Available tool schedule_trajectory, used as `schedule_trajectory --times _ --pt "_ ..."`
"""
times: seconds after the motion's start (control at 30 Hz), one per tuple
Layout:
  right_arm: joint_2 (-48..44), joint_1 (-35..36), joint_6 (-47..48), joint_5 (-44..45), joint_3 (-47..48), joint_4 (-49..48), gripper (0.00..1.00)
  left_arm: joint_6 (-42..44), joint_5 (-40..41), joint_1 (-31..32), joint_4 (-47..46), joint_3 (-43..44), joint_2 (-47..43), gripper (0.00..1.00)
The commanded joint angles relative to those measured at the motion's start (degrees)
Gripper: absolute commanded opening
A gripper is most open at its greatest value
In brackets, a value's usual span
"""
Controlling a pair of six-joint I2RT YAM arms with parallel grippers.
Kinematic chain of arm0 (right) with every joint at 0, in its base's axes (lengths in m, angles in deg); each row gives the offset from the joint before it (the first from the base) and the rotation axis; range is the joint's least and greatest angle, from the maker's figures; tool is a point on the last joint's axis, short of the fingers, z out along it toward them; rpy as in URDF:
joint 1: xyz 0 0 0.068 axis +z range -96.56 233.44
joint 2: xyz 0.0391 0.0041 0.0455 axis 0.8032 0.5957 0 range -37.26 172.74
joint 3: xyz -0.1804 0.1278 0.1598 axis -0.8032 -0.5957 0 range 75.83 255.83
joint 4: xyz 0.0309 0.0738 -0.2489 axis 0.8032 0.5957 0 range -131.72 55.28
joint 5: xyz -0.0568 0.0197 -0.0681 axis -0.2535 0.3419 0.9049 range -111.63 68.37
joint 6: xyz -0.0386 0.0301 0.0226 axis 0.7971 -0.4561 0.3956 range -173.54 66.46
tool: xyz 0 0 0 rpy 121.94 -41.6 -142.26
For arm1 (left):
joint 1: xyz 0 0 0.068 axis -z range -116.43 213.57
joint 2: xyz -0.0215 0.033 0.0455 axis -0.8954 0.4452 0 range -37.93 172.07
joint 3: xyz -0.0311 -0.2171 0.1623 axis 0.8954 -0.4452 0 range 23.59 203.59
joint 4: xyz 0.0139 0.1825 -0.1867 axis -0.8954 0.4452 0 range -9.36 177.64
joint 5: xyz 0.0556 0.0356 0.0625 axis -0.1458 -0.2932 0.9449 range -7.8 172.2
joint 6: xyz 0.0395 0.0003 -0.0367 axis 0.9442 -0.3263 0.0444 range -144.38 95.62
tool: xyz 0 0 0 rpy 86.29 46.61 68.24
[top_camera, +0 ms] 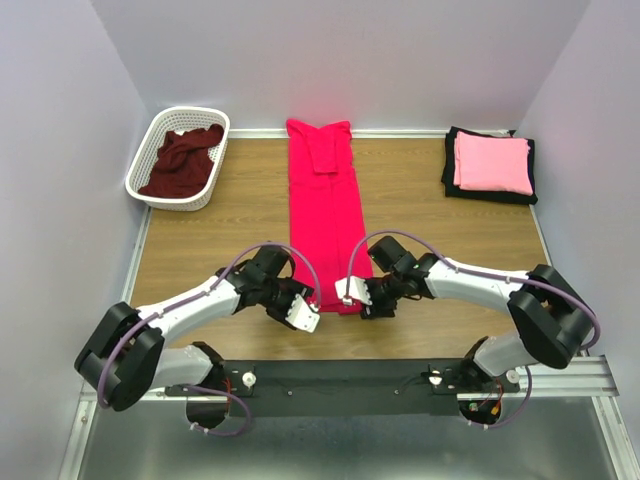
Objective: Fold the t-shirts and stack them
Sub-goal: Fold the tshirt
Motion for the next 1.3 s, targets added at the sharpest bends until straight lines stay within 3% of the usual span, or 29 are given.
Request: schedule_trajectory --times 0.0,0.23,0.33,0.4,0.53,0.6,0.67,1.07,1.27 --pt "2.2 0.4 1.4 4.2 -1.8 -2.3 0.56 1.0 1.8 0.8 -0.3 -1.1 0.7 0.63" --pt "5.0 0.7 -0.4 6.9 -1.6 -3.8 0.4 -2.6 4.2 3.3 0.0 2.1 5.8 0.57" --pt "5.6 0.8 -1.4 8.4 -1.6 -4.3 0.28 -4.4 5.0 3.3 0.7 3.6 8.6 0.47" --pt "5.8 1.0 -1.8 9.2 -1.6 -4.5 0.22 -5.7 5.7 3.3 0.4 4.3 9.4 0.35" --pt "6.6 1.3 -3.7 11.2 -1.4 -5.9 0.02 -6.8 6.5 3.3 -0.7 4.8 10.1 0.19" --pt "6.2 1.4 -4.6 11.5 -0.4 -5.8 0.0 -6.8 6.5 3.3 -0.7 4.8 9.9 0.05" --pt "4.9 1.4 -5.8 10.8 0.4 -5.4 0.01 -6.5 5.1 3.3 -0.6 4.9 8.2 0.0" --pt "-11.2 9.9 -18.4 6.4 4.1 6.6 0.01 -8.7 -4.2 7.9 13.0 9.1 -5.6 0.0" --pt "-12.0 9.4 -18.3 11.9 7.7 7.8 0.01 -10.8 -2.4 4.5 16.5 13.3 -7.8 0.0"
